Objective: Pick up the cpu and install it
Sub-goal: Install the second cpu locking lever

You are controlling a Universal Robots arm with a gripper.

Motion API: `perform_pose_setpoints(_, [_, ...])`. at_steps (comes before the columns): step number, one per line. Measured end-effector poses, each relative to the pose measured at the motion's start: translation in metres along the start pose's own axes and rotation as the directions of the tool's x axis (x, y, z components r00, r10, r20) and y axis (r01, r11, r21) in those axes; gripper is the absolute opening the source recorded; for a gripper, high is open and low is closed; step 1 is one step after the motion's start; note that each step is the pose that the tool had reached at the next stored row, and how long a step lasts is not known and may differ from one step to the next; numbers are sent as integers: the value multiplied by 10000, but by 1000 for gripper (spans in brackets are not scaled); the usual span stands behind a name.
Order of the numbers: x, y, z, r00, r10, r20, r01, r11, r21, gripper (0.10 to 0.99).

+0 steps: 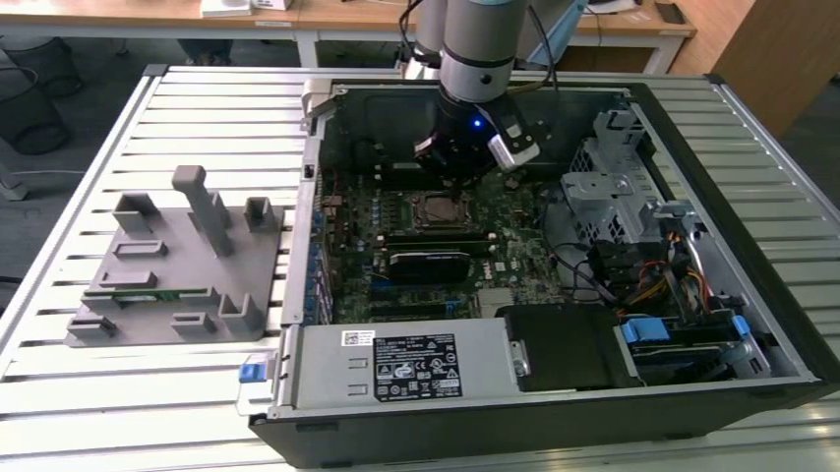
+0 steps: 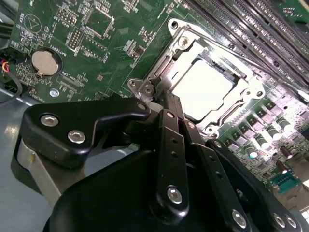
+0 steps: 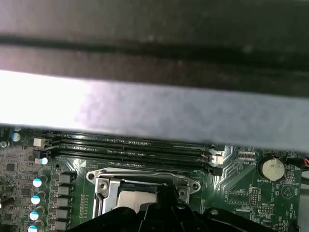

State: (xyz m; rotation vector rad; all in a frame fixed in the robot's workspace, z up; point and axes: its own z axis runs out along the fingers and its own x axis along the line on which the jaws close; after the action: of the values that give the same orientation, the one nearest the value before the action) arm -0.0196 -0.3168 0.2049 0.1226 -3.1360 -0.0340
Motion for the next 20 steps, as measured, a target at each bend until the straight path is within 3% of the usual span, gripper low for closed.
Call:
perform_pose_setpoints(4, [0,-3,-41,10000,0,0,0,10000,-1,106])
perform_pose_setpoints(11, [1,2,-285,10000,0,-2,0,10000,-3,106])
perform_pose_setpoints(14, [1,-3,-347,10000,-2,-1,2,10000,-4,106])
perform_pose_setpoints(20, [14,-159,-350,10000,5,-3,-5,10000,-5,106])
